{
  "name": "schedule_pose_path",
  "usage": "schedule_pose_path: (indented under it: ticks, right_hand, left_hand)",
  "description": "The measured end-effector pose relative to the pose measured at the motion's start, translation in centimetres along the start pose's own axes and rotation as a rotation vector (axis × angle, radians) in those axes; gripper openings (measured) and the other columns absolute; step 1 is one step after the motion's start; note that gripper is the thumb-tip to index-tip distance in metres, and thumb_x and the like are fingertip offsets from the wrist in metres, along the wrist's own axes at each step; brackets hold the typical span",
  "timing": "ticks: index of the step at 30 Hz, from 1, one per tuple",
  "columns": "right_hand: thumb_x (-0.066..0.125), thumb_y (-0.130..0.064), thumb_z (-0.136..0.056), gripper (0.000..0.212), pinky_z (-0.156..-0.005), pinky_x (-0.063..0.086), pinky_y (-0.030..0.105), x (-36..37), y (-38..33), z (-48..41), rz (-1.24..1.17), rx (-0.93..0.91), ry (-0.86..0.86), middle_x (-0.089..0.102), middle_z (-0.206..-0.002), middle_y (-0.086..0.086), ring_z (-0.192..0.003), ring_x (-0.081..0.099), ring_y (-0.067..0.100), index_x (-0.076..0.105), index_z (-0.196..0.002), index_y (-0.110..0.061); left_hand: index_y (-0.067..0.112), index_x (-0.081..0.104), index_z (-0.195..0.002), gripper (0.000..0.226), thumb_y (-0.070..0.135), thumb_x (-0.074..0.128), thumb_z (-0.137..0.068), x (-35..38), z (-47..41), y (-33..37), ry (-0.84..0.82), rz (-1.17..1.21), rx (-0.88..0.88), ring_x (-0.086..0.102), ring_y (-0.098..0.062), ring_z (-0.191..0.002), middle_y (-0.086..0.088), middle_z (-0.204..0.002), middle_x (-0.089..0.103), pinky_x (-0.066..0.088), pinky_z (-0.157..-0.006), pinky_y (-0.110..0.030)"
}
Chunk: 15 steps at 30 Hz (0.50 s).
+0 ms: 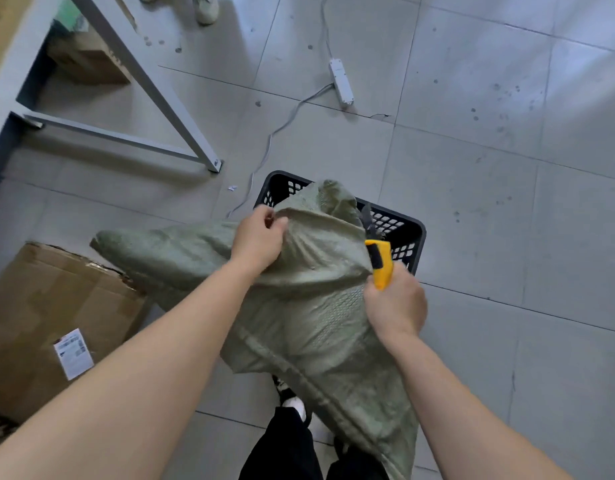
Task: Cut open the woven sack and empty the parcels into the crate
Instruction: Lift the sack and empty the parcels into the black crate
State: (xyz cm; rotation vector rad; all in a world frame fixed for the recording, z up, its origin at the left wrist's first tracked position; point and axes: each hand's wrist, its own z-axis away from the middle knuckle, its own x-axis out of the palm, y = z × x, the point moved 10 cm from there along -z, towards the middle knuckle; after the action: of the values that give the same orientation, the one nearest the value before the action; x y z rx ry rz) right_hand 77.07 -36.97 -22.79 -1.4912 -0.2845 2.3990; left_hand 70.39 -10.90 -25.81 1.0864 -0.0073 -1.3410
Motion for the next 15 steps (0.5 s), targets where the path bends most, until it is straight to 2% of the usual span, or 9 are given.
schedule_pose_path:
  ticks: [2, 4, 6, 8, 10, 13, 15]
  right_hand:
    - [0.057, -0.018, -0.089, 0.009, -0.063, 0.033, 0.032, -1.7, -1.1, -1.1, -0.014, -0.039, 0.064, 0.049, -0.076, 0.004, -0.073, 0.049, 0.031, 0.05, -0.086, -0.013]
    - [0.057, -0.017, -0.09, 0.01, -0.063, 0.032, 0.032, -3.0, -2.1, -2.1, -0.023, -0.076, 0.109, 0.048, -0.074, 0.003, -0.071, 0.044, 0.029, 0.049, -0.086, -0.012]
    - [0.057, -0.017, -0.09, 0.009, -0.062, 0.032, 0.033, -3.6, -2.5, -2.8, -0.03, -0.093, 0.135, 0.05, -0.075, 0.005, -0.07, 0.045, 0.029, 0.052, -0.089, -0.01]
    - [0.057, -0.017, -0.09, 0.008, -0.062, 0.032, 0.033, -3.9, -2.5, -3.2, -0.049, -0.083, 0.149, 0.05, -0.075, 0.005, -0.07, 0.046, 0.03, 0.052, -0.089, -0.011]
    - [0.057, -0.018, -0.091, 0.01, -0.062, 0.032, 0.032, -3.9, -2.4, -3.4, -0.068, -0.075, 0.155, 0.049, -0.072, 0.003, -0.07, 0.047, 0.03, 0.05, -0.086, -0.012]
    - [0.057, -0.02, -0.092, 0.014, -0.061, 0.031, 0.031, -3.1, -2.2, -3.3, -0.09, -0.067, 0.143, 0.045, -0.065, -0.001, -0.069, 0.047, 0.029, 0.049, -0.083, -0.011]
    - [0.057, -0.02, -0.092, 0.016, -0.061, 0.03, 0.031, -2.3, -2.1, -3.1, -0.099, -0.066, 0.127, 0.041, -0.062, -0.005, -0.068, 0.046, 0.028, 0.048, -0.082, -0.012]
  left_hand:
    - [0.016, 0.049, -0.132, 0.046, 0.038, 0.054, -0.092, 0.7, 0.6, 0.0, -0.144, -0.385, 0.131, 0.051, -0.024, -0.12, -0.005, -0.131, 0.056, 0.037, -0.102, -0.037]
    - [0.024, 0.029, -0.146, 0.072, 0.057, 0.051, -0.086, 1.0, 1.5, -0.1, -0.183, -0.657, 0.257, 0.032, -0.021, -0.139, -0.002, -0.15, 0.035, 0.018, -0.115, -0.048]
    - [0.033, 0.009, -0.15, 0.098, 0.075, 0.052, -0.072, 1.5, 2.4, -0.6, -0.249, -0.665, 0.323, 0.006, -0.023, -0.148, 0.001, -0.159, 0.007, 0.009, -0.116, -0.057]
    - [0.036, 0.009, -0.15, 0.109, 0.075, 0.063, -0.063, 2.5, 3.2, -1.9, -0.375, -0.677, 0.338, -0.007, -0.026, -0.148, 0.003, -0.16, -0.01, 0.013, -0.116, -0.056]
    - [0.034, 0.027, -0.143, 0.094, 0.061, 0.072, -0.065, 3.2, 3.4, -3.4, -0.42, -0.845, 0.358, -0.003, -0.029, -0.147, -0.002, -0.159, -0.003, 0.02, -0.115, -0.053]
    - [0.025, 0.043, -0.124, 0.053, 0.037, 0.069, -0.079, 3.2, 2.8, -4.0, -0.302, -1.002, 0.402, 0.031, -0.027, -0.134, -0.006, -0.137, 0.034, 0.037, -0.098, -0.044]
    - [0.026, 0.044, -0.122, 0.05, 0.041, 0.067, -0.08, 3.5, 2.6, -4.0, -0.283, -1.028, 0.435, 0.041, -0.023, -0.122, -0.001, -0.124, 0.044, 0.037, -0.093, -0.04]
